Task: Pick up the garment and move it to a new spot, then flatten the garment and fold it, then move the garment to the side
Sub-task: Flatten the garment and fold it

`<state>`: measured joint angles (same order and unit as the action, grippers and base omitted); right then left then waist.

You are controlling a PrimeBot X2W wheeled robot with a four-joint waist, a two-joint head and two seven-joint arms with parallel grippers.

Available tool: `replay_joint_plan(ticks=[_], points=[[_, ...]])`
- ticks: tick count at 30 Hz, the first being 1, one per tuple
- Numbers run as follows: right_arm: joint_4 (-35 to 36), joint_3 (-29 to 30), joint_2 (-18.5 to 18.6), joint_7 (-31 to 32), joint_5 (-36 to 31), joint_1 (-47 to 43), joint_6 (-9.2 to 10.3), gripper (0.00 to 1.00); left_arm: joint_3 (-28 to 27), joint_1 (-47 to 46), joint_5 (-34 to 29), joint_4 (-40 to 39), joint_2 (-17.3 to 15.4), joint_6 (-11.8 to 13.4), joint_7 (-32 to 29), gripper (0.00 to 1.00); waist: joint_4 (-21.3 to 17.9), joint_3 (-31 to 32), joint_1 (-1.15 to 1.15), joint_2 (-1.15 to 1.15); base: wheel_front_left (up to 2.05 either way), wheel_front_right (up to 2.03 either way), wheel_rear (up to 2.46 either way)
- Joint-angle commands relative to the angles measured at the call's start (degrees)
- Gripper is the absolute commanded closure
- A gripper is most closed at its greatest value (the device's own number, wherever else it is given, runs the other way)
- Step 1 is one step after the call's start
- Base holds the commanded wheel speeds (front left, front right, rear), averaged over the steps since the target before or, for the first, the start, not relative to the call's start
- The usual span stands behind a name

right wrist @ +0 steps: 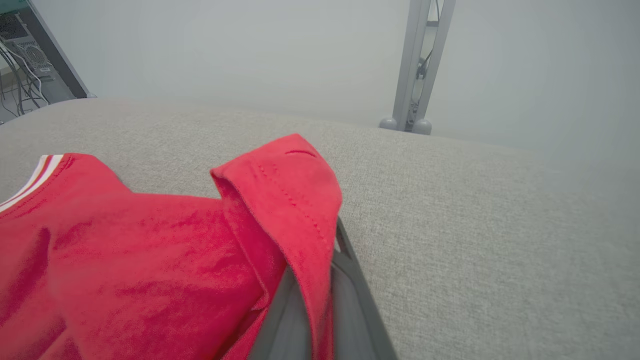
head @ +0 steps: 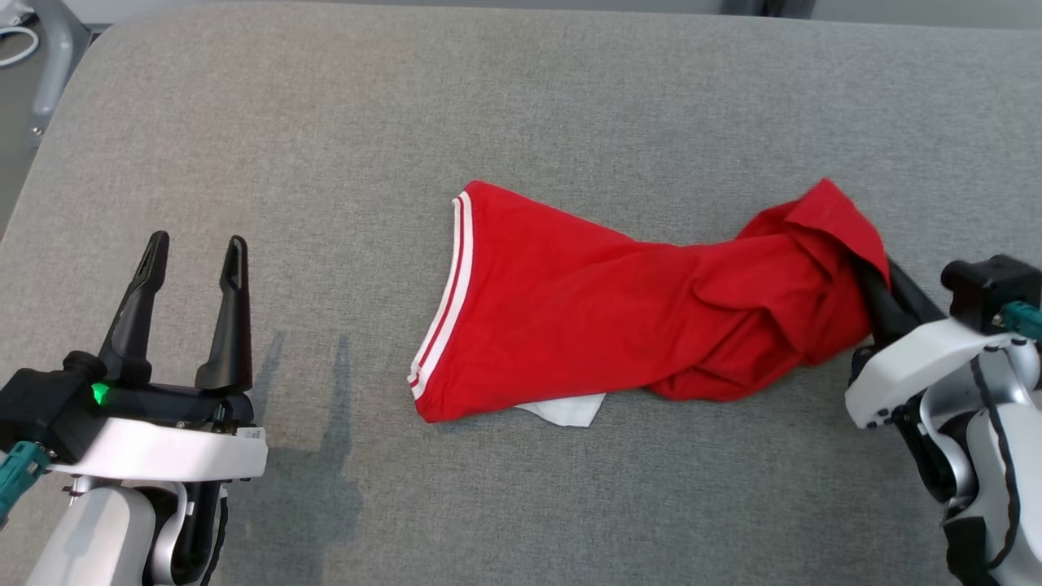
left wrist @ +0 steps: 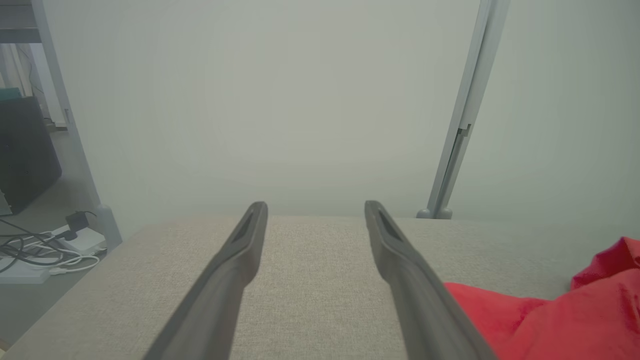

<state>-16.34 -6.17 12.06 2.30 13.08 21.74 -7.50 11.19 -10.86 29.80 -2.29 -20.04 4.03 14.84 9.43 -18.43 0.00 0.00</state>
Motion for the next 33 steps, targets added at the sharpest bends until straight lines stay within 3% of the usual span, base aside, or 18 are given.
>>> replay_joint_plan(ticks=[1, 9, 15, 18, 24, 25, 26, 27, 33], points=[[1.57, 0.14, 0.42, -0.80, -0.50, 1.12, 0.02, 1.00, -0.88, -0.23, -0.84, 0.23, 0.30, -0.54, 0.25, 0.00, -0.47, 0.49, 0.00, 0.00, 0.00, 0.00, 0.00], [14.80, 0.19, -0.10, -0.17, 1.05, 2.08, 0.02, 1.00, -3.44, 1.73, -2.70, 0.62, 1.62, -1.92, 0.26, 0.00, -3.63, 2.55, 0.00, 0.00, 0.00, 0.00, 0.00], [21.90, 6.76, -2.28, 2.89, 6.00, -5.05, 0.02, 1.00, -4.28, 2.43, -3.61, 0.19, 2.00, -2.38, 0.23, 0.00, -5.62, 2.46, 0.00, 0.00, 0.00, 0.00, 0.00], [19.83, 10.53, -3.32, 3.65, 8.61, -8.86, 0.02, 1.00, -4.70, 2.57, -3.82, 0.06, 2.00, -2.47, 0.23, 0.00, -6.51, 2.08, 0.00, 0.00, 0.00, 0.00, 0.00], [7.29, 13.80, -2.75, 0.15, 10.09, -10.08, 0.02, 1.00, -4.79, 1.49, -4.29, 0.28, 2.07, -3.14, 0.24, 0.00, -7.15, 1.14, 0.00, 0.00, 0.00, 0.00, 0.00], [5.10, 13.86, -2.69, -0.67, 10.19, -9.38, 0.01, 0.97, -4.69, 1.26, -4.40, 0.27, 2.19, -3.20, 0.24, 0.00, -7.17, 1.02, 0.00, 0.00, 0.00, 0.00, 0.00], [2.82, 14.01, -2.74, -1.51, 10.60, -8.73, 0.02, 0.73, -4.62, 1.12, -4.35, 0.32, 2.24, -3.25, 0.24, 0.00, -7.18, 0.93, 0.00, 0.00, 0.00, 0.00, 0.00], [0.97, 14.00, -2.79, -2.32, 10.79, -8.21, 0.02, 0.00, -4.61, 1.09, -4.40, 0.41, 2.23, -3.31, 0.24, 0.00, -7.19, 0.89, 0.00, 0.00, 0.00, 0.00, 0.00], [-4.37, 14.48, -2.31, -7.34, 10.46, -6.74, 0.02, 0.00, -4.85, 1.76, -4.47, 1.17, 2.41, -2.96, 0.24, 0.00, -7.20, 1.75, 0.00, 0.00, 0.00, 0.00, 0.00]])
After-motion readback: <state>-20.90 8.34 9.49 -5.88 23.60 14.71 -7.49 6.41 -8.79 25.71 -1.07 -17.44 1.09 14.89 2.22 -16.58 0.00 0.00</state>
